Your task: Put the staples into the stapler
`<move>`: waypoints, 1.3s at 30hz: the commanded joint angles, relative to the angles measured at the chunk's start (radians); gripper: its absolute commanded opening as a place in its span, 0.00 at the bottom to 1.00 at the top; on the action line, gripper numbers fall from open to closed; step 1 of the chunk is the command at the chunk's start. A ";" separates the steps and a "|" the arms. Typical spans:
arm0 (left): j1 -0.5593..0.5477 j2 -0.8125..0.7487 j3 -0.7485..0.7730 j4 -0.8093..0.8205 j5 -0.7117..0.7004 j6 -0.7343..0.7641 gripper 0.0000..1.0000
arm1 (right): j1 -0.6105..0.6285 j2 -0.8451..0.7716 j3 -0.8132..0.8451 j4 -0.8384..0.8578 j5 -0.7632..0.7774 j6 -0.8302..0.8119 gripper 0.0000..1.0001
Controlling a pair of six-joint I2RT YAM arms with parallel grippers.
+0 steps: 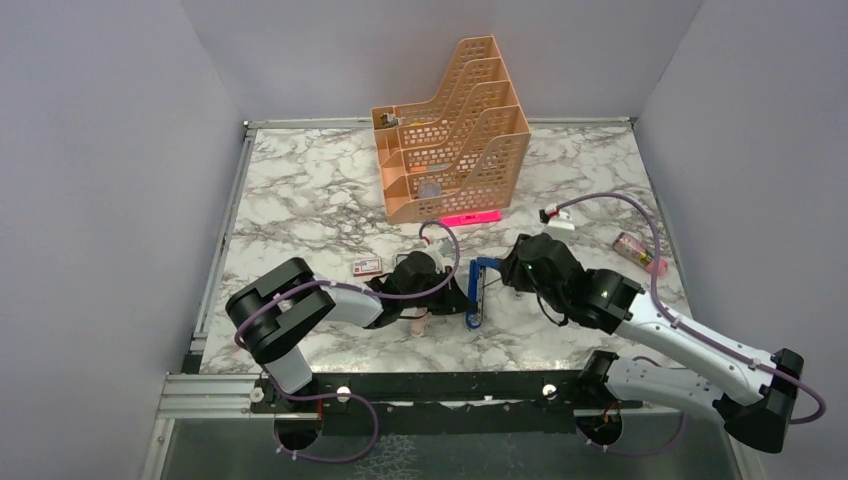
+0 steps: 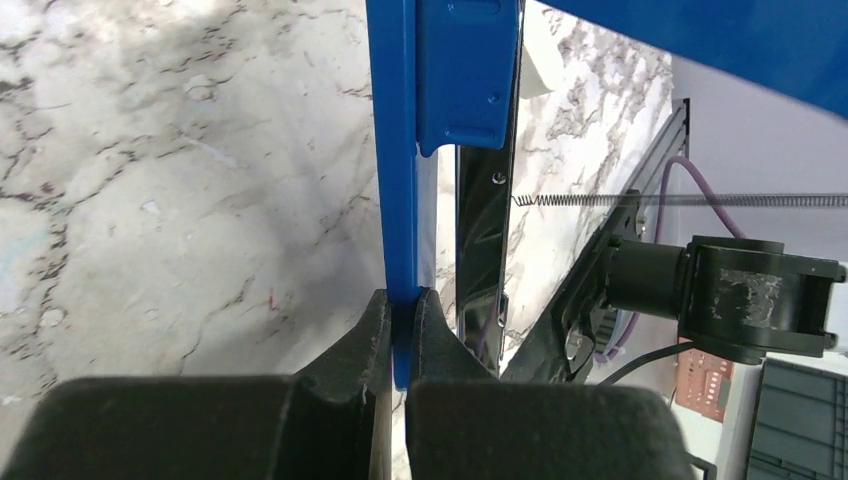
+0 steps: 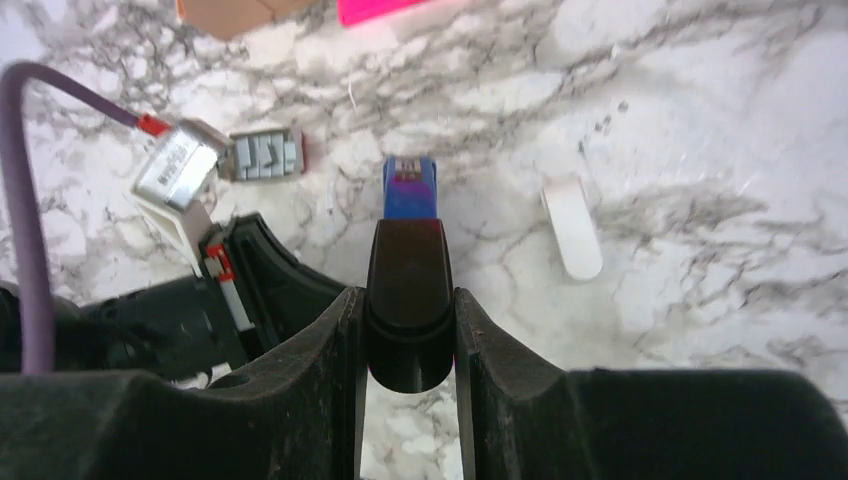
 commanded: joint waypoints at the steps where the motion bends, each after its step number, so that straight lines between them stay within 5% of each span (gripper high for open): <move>1: -0.020 0.030 -0.001 -0.061 0.020 0.056 0.00 | -0.017 0.036 0.122 0.129 0.203 -0.197 0.29; 14: -0.020 0.071 0.003 -0.023 0.028 0.047 0.00 | -0.209 0.315 0.246 0.256 -0.135 -0.385 0.32; 23: -0.001 0.095 0.001 -0.002 0.007 0.033 0.00 | -0.265 0.535 0.395 0.163 -0.217 -0.448 0.33; 39: 0.043 0.113 -0.030 -0.002 -0.034 -0.019 0.23 | -0.265 0.740 0.494 0.087 -0.256 -0.517 0.40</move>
